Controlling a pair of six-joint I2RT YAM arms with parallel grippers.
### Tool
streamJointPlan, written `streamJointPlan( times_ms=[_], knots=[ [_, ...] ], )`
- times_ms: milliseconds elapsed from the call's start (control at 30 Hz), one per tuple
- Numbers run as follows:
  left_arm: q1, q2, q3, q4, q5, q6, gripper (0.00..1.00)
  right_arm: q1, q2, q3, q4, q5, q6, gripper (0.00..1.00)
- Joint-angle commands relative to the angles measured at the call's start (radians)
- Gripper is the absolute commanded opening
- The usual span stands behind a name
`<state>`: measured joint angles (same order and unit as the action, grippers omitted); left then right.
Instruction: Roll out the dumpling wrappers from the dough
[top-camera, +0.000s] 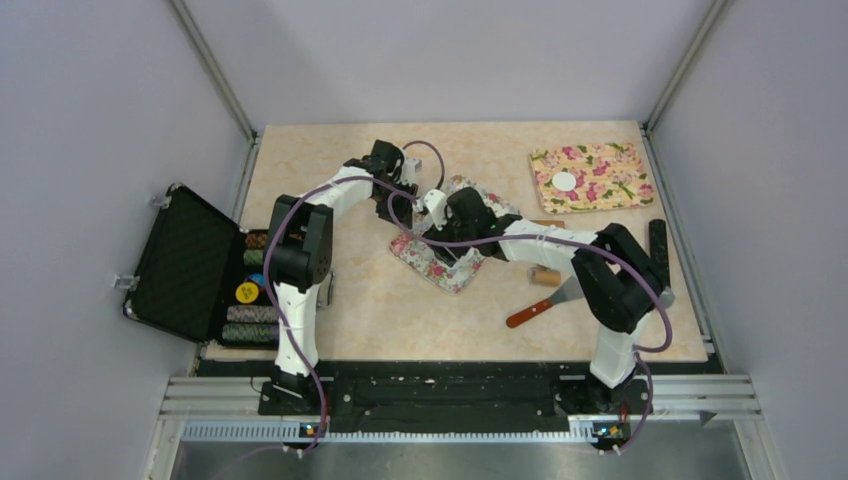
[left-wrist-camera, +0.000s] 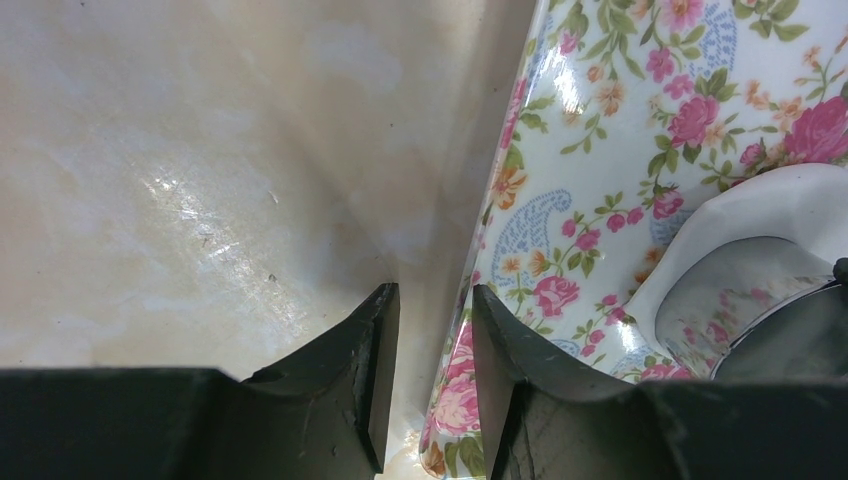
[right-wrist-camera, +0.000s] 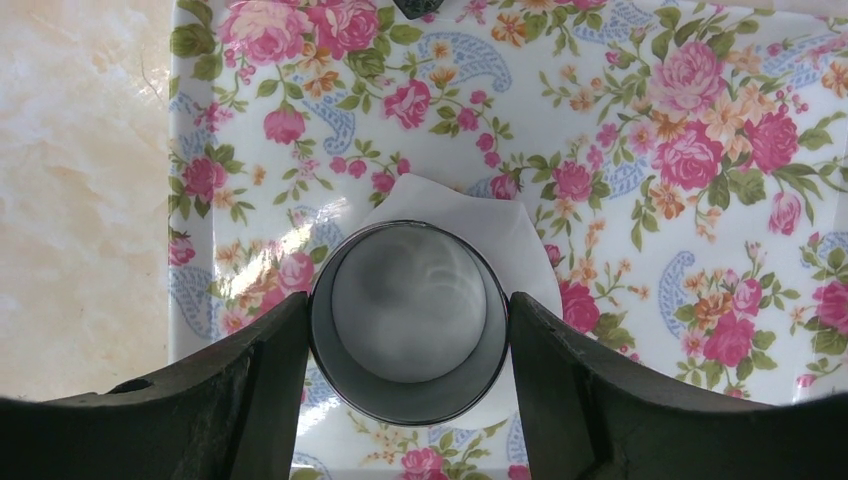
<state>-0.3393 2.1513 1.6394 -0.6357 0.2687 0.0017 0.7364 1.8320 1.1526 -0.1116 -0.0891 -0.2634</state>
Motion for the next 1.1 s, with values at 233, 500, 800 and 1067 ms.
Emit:
streamJointPlan(
  times_ms=[233,500,800,1067],
  knots=[
    [-0.002,0.014,-0.038,0.009,-0.029,-0.038,0.38,0.003,0.08,-0.067,-0.237,0.086,0.206,0.0],
    [-0.003,0.008,-0.036,0.009,-0.028,-0.034,0.38,0.014,0.094,-0.02,-0.285,0.003,0.053,0.01],
    [-0.002,0.0,-0.039,0.008,-0.021,-0.034,0.38,0.0,0.143,0.084,-0.428,-0.214,-0.176,0.02],
    [-0.002,-0.004,-0.041,0.008,-0.017,-0.034,0.38,-0.031,0.212,0.187,-0.572,-0.352,-0.354,0.03]
  ],
)
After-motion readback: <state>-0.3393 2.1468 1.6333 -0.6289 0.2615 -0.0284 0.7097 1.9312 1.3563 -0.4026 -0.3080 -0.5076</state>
